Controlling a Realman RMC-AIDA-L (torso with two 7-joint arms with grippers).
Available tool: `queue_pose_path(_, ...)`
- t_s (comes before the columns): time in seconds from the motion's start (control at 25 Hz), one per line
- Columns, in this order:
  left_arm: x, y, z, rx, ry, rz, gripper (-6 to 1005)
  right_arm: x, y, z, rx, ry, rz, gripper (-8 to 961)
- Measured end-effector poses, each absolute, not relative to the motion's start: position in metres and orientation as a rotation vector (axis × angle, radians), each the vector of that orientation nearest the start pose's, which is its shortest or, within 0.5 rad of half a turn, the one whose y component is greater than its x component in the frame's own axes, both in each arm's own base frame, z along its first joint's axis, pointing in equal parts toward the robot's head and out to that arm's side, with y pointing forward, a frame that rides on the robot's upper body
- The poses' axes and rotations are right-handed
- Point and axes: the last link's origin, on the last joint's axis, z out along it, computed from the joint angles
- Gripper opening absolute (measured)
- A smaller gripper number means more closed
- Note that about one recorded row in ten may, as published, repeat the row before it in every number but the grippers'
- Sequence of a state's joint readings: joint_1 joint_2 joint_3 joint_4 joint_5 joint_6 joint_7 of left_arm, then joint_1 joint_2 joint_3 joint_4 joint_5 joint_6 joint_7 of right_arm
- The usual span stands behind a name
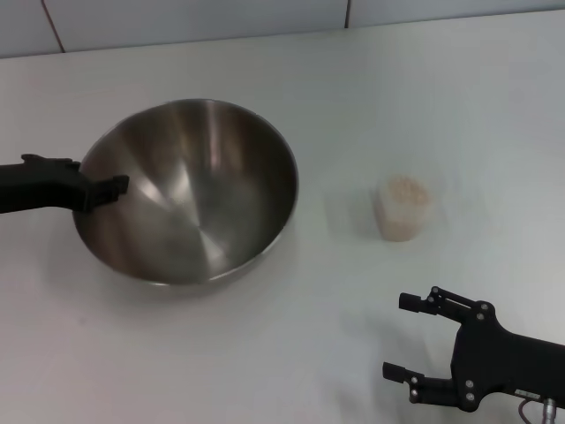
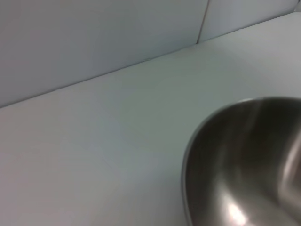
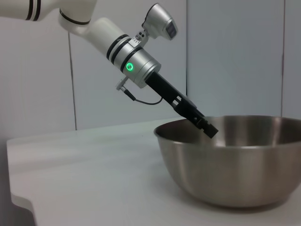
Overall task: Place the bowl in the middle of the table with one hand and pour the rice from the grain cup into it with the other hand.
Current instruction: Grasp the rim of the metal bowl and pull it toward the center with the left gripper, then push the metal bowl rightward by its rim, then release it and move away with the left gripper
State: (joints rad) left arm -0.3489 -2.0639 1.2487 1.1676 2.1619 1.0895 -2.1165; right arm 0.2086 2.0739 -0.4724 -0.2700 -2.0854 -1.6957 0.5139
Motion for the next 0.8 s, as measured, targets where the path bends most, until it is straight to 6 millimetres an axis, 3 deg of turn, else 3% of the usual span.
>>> queue_pose_path(0.24,-0.2526,0.3610,0.0102,-2.453,-0.891,-0.128,433,0.3396,0.1772,-0.0441,-2.585,0.292,0.811,826)
queue_pose_path(0.44,-0.2493,0.3623,0.0086,-2.469,-0.893,-0.123,226,0.3396,0.1771,-0.0442,-2.586,0.292,0.810,826)
queue_pose_path(0.8,-0.2457,0.3664,0.0101,-2.490,-0.920,-0.140,59,0.3400,0.1770,-0.0445,-2.587,0.294,0.806,825)
